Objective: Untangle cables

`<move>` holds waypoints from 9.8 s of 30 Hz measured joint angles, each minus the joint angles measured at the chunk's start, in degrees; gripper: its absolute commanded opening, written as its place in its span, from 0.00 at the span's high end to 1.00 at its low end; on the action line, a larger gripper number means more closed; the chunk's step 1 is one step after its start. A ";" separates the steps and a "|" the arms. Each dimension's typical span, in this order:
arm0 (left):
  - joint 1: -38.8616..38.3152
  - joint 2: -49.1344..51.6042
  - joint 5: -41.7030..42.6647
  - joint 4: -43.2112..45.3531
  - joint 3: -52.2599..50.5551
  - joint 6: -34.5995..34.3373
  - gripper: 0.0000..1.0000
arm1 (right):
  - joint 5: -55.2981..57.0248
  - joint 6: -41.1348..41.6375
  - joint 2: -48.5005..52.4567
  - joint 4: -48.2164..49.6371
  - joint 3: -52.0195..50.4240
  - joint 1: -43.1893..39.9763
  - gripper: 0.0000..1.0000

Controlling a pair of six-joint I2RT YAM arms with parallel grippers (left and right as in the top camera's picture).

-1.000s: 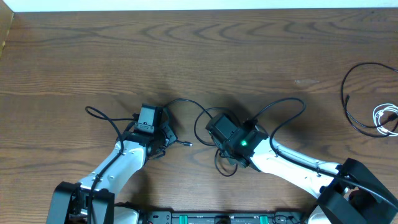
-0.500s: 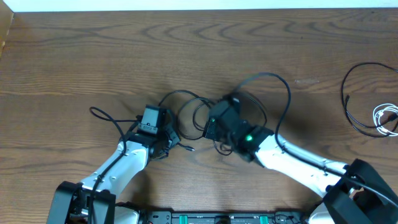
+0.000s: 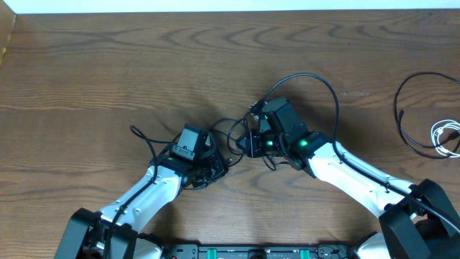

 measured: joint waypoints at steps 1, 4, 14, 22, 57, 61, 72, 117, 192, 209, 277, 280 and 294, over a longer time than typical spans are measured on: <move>0.00 -0.33 0.39 -0.79 0.15 0.02 0.88 | -0.35 -1.29 0.00 0.63 0.02 0.00 0.40; 0.00 -2.38 0.37 -2.95 1.29 0.00 0.77 | -0.98 -4.39 0.00 -0.13 0.15 -0.26 0.27; 3.65 -9.66 -1.07 -10.64 4.92 1.64 0.49 | 0.11 -14.05 0.00 -15.02 7.63 -4.07 0.07; 16.59 -9.70 -6.84 -19.08 4.87 6.08 0.49 | 3.43 -23.74 0.00 -19.58 14.64 -2.23 0.10; 23.41 4.37 -12.66 -20.65 6.60 13.60 0.85 | 1.75 -29.44 19.30 -10.12 15.32 10.05 0.04; 23.41 4.72 -9.84 -19.82 6.60 13.66 0.85 | -5.29 -28.85 20.39 -7.02 15.30 10.08 0.05; 23.41 5.31 -7.32 -16.92 6.58 13.66 0.85 | -11.28 -31.39 21.29 -7.32 15.30 10.36 0.16; 24.50 4.96 -5.99 -15.65 6.43 16.81 0.62 | 16.83 -43.25 21.81 -6.84 16.15 20.39 0.99; 31.50 4.55 1.49 -14.27 3.76 17.40 0.77 | 8.31 -21.57 18.88 -8.02 15.91 17.97 0.19; 28.52 4.63 7.08 -12.68 2.64 13.70 0.78 | 1.05 -25.05 22.73 -2.84 16.26 18.49 0.46; 38.66 5.75 22.71 -5.16 0.96 24.92 0.32 | 1.29 -32.63 10.54 -4.87 16.20 13.86 0.99; 38.77 5.75 25.92 -4.79 0.96 27.56 0.32 | 1.29 -32.74 10.54 -4.59 16.20 13.86 0.99; 43.34 5.75 30.77 -3.98 1.01 33.33 0.32 | 1.29 -32.89 10.54 -5.99 16.17 13.88 0.99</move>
